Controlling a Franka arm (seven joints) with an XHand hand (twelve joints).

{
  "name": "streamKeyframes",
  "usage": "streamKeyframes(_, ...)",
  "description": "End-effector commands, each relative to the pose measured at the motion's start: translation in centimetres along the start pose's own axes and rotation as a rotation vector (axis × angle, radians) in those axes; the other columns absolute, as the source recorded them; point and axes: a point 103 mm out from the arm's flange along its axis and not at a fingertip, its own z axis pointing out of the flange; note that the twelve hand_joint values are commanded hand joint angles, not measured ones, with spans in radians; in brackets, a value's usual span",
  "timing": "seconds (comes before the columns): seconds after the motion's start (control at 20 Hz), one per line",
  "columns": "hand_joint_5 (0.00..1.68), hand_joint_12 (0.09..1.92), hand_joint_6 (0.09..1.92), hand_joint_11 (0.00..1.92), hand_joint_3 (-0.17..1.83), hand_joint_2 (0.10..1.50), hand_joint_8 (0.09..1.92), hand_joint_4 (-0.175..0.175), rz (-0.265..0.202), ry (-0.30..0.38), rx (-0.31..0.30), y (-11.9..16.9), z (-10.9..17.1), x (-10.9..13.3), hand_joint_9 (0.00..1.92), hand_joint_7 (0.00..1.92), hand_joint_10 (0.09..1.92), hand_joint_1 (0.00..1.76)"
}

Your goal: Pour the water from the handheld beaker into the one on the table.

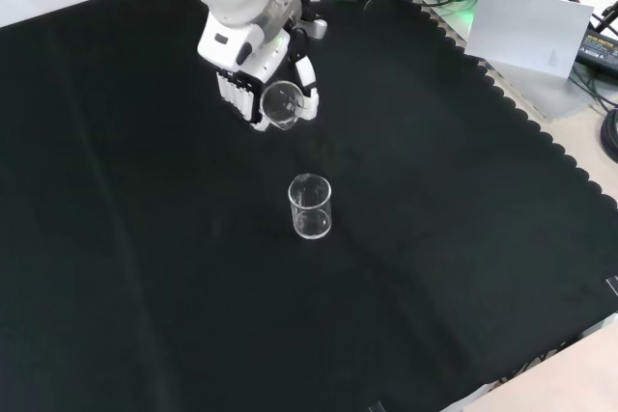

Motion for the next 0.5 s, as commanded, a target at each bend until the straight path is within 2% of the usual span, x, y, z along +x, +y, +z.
streamKeyframes(0.05, 1.06, 0.9, 1.12, 1.1, 0.91, 0.62, 1.1, -0.175, 0.005, 0.094, -0.061, -0.3, 0.6, -1.4, 1.33, 1.13, 1.04, 1.29)
streamKeyframes(0.5, 1.06, 0.9, 1.13, 1.1, 0.91, 0.62, 1.11, -0.175, -0.031, 0.184, -0.126, -0.2, 2.5, -3.1, 1.33, 1.12, 1.04, 1.28)
